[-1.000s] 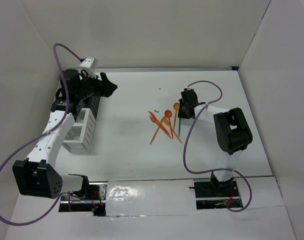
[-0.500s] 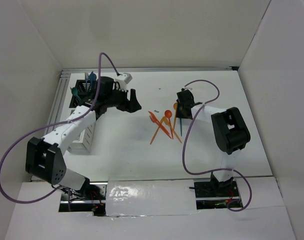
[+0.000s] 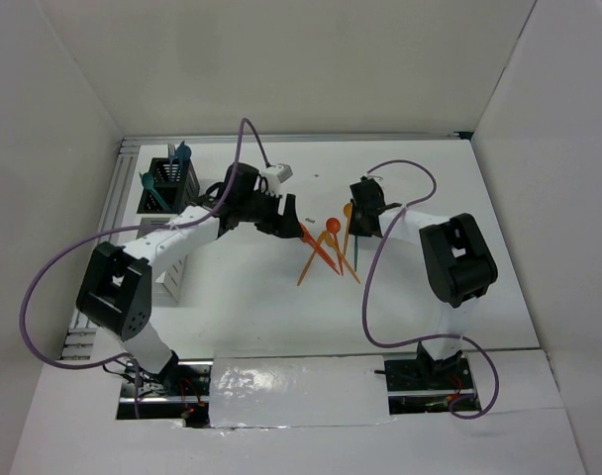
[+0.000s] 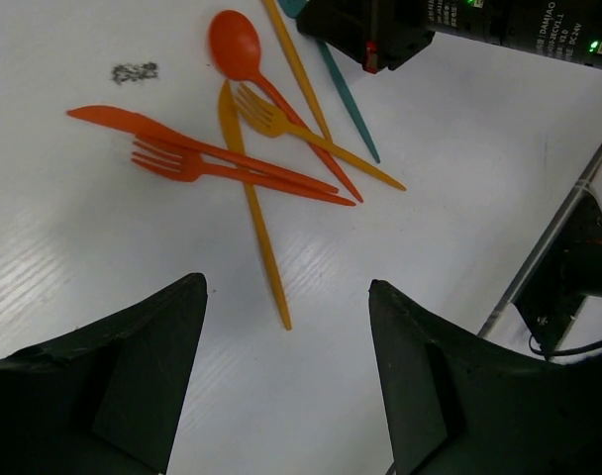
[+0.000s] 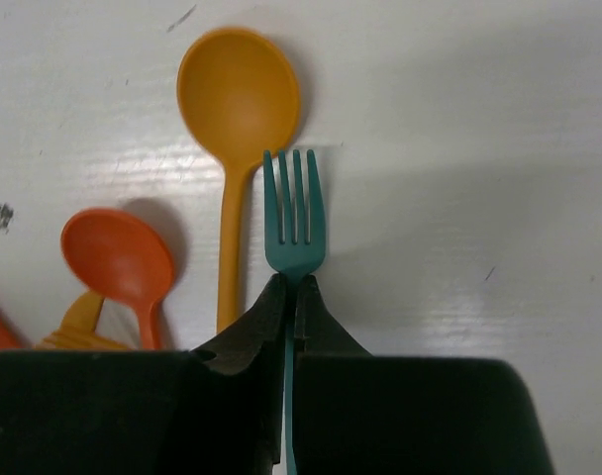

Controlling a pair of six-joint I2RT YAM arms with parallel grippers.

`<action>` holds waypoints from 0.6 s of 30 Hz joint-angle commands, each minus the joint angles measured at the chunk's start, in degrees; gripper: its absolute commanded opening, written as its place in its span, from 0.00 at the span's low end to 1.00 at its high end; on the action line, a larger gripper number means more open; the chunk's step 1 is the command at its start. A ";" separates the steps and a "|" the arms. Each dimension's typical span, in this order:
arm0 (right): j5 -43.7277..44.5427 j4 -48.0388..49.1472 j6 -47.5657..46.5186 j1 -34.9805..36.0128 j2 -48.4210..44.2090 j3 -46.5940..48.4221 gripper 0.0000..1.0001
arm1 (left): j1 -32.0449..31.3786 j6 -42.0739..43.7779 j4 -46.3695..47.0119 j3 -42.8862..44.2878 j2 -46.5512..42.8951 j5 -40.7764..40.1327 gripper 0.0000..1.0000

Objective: Sort the eating utensils into containers

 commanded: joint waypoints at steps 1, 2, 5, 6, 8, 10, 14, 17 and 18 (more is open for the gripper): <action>-4.76 -5.34 3.89 0.43 -4.84 -0.70 0.00 | -2.34 -1.25 5.88 3.03 4.42 7.42 0.79; -5.82 -4.19 5.47 0.60 -6.51 -0.70 0.00 | -3.05 -1.25 7.12 3.21 5.22 9.62 0.78; -8.54 -0.94 8.46 0.60 -11.97 -0.70 0.00 | -4.54 -1.86 11.16 5.14 8.64 10.79 0.78; -9.08 0.81 9.17 0.69 -14.07 -0.70 0.00 | -5.16 -2.39 13.00 5.49 9.44 11.05 0.78; -9.79 1.45 10.23 0.60 -15.66 -0.70 0.00 | -5.78 -3.17 14.68 6.46 11.02 11.58 0.78; -9.18 2.06 11.11 0.78 -17.15 -0.70 0.00 | -6.48 -3.70 16.01 7.51 12.69 11.58 0.77; -9.87 5.39 14.09 0.78 -20.31 -3.51 0.00 | -7.01 -5.37 18.90 9.01 14.63 10.09 0.77; -11.19 7.59 16.55 1.04 -22.16 -5.44 0.00 | -7.36 -5.82 19.36 11.38 16.90 10.08 0.76; -11.19 8.12 17.00 1.22 -22.61 -5.45 0.00 | -7.19 -5.82 18.57 13.39 16.83 9.39 0.76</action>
